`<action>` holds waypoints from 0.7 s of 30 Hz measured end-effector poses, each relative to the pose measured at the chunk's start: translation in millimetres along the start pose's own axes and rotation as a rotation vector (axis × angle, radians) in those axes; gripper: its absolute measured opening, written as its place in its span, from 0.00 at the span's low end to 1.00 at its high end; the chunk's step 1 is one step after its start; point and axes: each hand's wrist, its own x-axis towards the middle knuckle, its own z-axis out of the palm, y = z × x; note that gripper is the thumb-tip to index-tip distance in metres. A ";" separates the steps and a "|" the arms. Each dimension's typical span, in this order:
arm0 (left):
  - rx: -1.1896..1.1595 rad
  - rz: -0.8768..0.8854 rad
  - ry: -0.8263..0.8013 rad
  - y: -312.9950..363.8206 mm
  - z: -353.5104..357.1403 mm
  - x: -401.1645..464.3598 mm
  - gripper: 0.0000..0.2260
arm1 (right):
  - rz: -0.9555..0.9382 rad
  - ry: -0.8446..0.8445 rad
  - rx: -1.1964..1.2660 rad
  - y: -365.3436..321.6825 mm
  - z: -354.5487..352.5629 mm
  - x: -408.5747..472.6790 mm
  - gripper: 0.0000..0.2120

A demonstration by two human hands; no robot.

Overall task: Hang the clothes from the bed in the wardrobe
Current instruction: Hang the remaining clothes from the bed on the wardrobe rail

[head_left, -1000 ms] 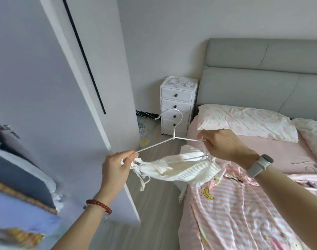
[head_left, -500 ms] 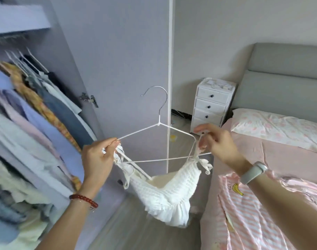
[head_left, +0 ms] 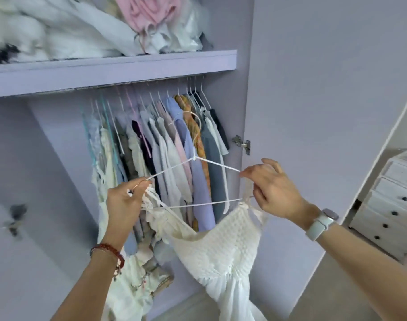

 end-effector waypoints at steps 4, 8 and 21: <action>0.092 -0.038 0.079 -16.0 -34.2 11.3 0.06 | -0.139 -0.070 -0.018 -1.4 30.0 32.9 0.21; 0.147 -0.018 0.127 -32.2 -57.2 19.6 0.07 | 0.062 0.053 0.334 0.4 57.5 70.2 0.16; 0.205 -0.146 0.276 -77.5 -96.6 62.2 0.06 | -0.253 -0.401 0.524 -27.0 150.3 150.0 0.11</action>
